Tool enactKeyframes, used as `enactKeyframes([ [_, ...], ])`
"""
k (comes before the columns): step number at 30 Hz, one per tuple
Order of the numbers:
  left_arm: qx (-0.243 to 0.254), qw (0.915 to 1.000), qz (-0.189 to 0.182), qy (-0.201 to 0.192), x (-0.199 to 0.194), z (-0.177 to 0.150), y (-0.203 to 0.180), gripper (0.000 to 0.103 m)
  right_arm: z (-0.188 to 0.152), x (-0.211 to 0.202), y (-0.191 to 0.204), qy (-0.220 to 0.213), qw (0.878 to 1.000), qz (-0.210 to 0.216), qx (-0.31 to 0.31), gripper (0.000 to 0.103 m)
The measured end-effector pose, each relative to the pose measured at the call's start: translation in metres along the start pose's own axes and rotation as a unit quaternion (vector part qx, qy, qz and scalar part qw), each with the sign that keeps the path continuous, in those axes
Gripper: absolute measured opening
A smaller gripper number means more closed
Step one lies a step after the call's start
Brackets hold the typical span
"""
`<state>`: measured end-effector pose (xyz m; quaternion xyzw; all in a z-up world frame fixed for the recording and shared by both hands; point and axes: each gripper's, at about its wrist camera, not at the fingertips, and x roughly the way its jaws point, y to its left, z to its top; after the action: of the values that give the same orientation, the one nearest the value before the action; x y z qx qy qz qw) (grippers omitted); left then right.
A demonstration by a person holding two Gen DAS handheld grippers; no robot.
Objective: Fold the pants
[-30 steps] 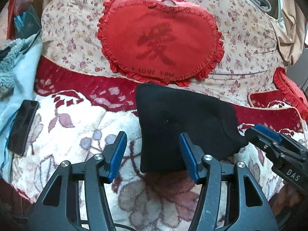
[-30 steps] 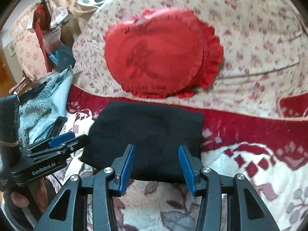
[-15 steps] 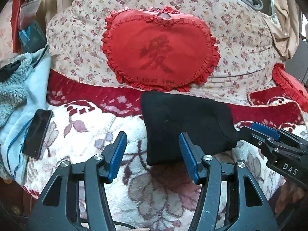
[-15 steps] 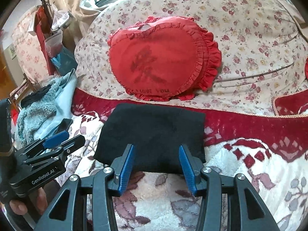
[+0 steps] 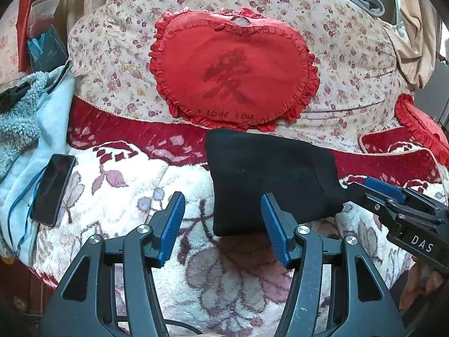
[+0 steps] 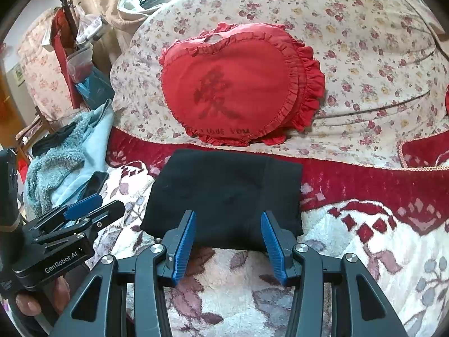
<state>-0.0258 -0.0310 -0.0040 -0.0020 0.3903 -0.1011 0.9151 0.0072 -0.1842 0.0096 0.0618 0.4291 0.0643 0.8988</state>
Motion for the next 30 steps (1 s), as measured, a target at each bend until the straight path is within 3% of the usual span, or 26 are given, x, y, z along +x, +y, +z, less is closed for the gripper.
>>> enactKeyframes([
  [30,0.004,0.9999,0.008,0.005,0.0049,-0.0046,-0.0009,0.056,-0.0102,0.0104,0.0081,0.016,1.000,0.001,0.006,0.047],
])
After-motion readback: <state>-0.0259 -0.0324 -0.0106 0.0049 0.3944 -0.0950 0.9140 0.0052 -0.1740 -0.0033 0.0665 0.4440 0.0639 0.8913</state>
